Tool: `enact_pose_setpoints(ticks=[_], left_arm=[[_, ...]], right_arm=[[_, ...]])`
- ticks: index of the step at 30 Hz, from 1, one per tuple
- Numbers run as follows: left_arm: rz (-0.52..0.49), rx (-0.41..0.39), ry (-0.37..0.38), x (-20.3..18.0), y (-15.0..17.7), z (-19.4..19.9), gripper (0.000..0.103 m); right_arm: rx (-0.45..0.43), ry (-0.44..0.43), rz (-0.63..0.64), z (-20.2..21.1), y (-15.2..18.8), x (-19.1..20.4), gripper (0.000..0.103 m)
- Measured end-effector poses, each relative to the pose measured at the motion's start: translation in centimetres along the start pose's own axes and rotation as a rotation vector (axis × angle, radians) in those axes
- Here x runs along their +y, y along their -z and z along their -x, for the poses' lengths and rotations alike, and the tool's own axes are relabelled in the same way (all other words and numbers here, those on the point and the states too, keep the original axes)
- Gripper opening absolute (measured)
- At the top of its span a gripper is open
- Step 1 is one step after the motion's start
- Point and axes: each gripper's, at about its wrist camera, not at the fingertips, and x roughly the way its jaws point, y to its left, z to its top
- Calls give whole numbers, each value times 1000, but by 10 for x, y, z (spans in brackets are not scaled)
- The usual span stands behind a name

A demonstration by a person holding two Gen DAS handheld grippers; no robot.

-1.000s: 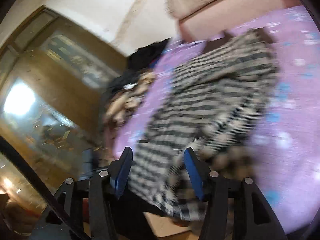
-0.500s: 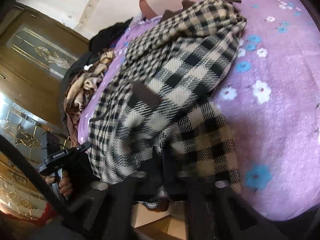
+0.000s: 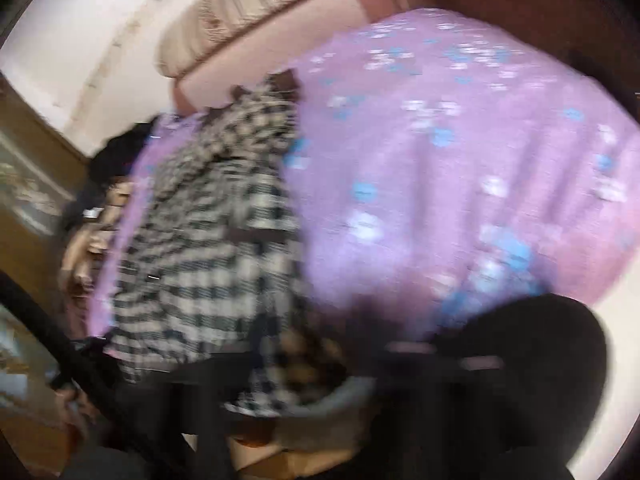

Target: Fold large clothes

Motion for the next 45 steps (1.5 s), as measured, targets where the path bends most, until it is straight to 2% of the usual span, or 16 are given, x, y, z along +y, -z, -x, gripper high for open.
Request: enact_pose_setpoints(ticks=[3, 6, 7, 10, 16, 17, 18, 19, 20, 24, 28, 32, 35, 40, 43, 45], left_arm=[[10, -19, -4, 6, -1, 2, 11], [40, -26, 4, 15, -1, 2, 53], [46, -33, 3, 17, -1, 3, 60], [48, 9, 13, 19, 0, -6, 62], [-84, 105, -10, -5, 13, -25, 60], [-123, 125, -28, -12, 17, -29, 52], [-150, 138, -51, -15, 20, -30, 26], [-171, 143, -82, -18, 22, -30, 6], [-167, 145, -73, -18, 22, -29, 6], [-89, 114, 56, -14, 18, 0, 5], [-61, 67, 170, -23, 1, 29, 5], [-61, 25, 237, -49, -44, 33, 5], [-79, -1, 223, -74, -97, 15, 5], [-96, -57, 98, -119, -207, -40, 5], [-96, -164, -43, -136, -268, -71, 6], [-73, -183, -140, -139, -306, -103, 8]], right_arm=[[64, -2, 44, -34, -4, 8, 83], [128, -6, 50, -59, 3, 7, 83], [148, -3, 44, -66, 7, 6, 83], [163, -14, 51, -70, 18, 7, 83], [218, -21, 101, -78, 28, 20, 66], [225, -22, 106, -79, 27, 21, 61], [232, -25, 109, -80, 28, 22, 56], [241, -29, 109, -80, 28, 22, 37], [255, -44, 102, -81, 29, 22, 17], [273, -166, 40, -70, 27, 26, 13], [223, -316, 2, -43, 3, 38, 12], [169, -384, 4, -34, -35, 56, 12], [98, -369, 32, -36, -82, 71, 12], [-12, -310, 9, -66, -182, 87, 12], [-61, -187, -11, -106, -242, 88, 12], [-61, -89, -82, -149, -276, 77, 12]])
